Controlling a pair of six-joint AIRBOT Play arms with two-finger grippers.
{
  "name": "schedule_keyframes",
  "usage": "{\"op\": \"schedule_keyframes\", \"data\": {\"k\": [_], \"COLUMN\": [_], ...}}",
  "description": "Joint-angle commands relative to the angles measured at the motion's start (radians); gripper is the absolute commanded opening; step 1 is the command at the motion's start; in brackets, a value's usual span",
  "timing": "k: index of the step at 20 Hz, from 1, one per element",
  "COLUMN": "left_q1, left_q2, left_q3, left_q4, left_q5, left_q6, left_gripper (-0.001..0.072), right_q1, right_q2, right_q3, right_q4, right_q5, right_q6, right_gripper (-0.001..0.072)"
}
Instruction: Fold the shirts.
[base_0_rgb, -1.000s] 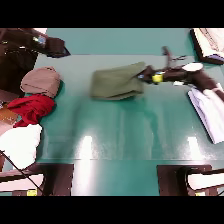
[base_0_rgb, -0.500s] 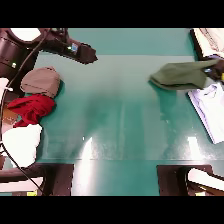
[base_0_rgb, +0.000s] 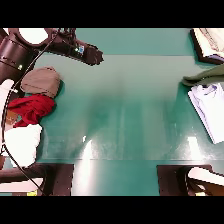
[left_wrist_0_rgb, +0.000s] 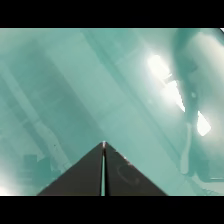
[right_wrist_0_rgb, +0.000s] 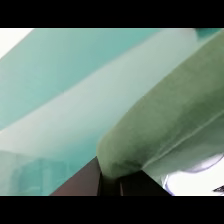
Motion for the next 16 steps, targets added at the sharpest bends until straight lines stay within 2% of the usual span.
{"op": "schedule_keyframes", "data": {"k": [1,9,14,16], "left_q1": [-0.002,-0.002,-0.002,-0.002], "left_q2": [0.000,0.000,0.000,0.000], "left_q3": [0.000,0.000,0.000,0.000], "left_q4": [0.000,0.000,0.001,0.001], "left_q5": [0.002,-0.008,-0.008,-0.008], "left_q6": [0.000,0.000,0.001,0.001], "left_gripper": [0.0028,0.0028,0.0028,0.0028], "right_q1": [-0.039,-0.197,-0.274,-0.305], "right_q2": [0.002,0.177,0.273,0.295], "right_q3": [0.093,-0.136,-0.293,-0.341], "right_q4": [0.000,-0.054,-0.464,-0.610], "right_q5": [0.100,0.103,0.161,0.166], "right_q6": [0.001,0.000,0.003,0.044], "right_gripper": [0.0015,0.0016,0.0019,0.0039]}}
